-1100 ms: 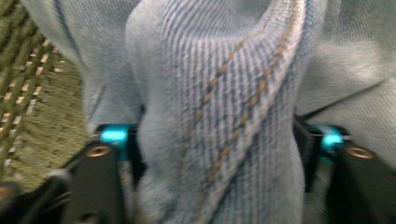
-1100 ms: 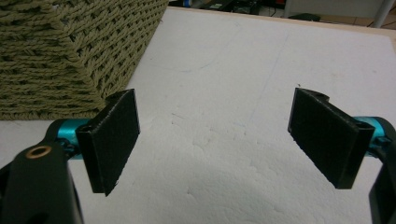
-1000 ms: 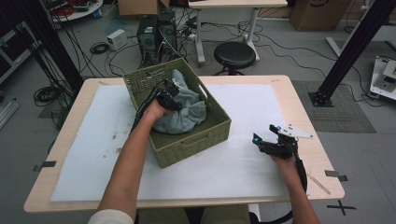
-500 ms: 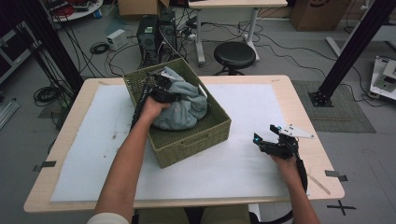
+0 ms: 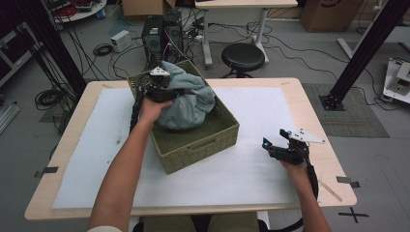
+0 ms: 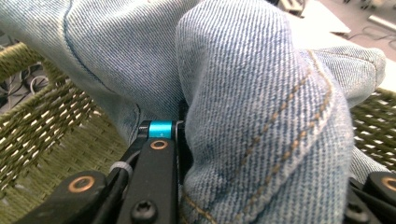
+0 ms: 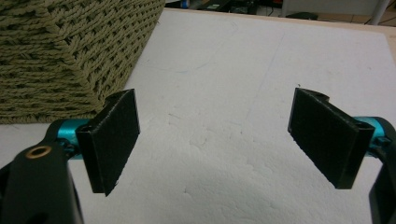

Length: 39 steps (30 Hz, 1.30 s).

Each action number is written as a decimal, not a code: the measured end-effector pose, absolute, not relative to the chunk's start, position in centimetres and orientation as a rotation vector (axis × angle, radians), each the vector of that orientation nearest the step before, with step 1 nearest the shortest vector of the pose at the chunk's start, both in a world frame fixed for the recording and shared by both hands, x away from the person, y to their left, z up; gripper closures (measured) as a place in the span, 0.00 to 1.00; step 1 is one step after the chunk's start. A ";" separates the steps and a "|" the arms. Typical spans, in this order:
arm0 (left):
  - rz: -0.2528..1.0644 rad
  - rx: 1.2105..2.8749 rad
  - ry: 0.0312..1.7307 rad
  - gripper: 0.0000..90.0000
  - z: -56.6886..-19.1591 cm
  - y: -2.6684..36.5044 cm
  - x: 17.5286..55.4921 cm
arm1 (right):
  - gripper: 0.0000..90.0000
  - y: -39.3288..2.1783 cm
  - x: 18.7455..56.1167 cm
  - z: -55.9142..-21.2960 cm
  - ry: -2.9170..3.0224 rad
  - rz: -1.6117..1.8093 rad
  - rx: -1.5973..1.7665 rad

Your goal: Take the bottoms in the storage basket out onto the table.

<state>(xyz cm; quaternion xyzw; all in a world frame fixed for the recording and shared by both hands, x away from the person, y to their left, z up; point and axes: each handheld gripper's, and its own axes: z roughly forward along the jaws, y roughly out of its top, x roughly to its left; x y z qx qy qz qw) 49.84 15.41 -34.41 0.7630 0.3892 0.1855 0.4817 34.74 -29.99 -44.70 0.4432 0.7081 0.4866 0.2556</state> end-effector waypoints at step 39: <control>0.379 1.538 0.732 0.80 -31.4 20.2 47.1 | 0.19 -30.0 34.7 -44.7 1.924 1.322 1.207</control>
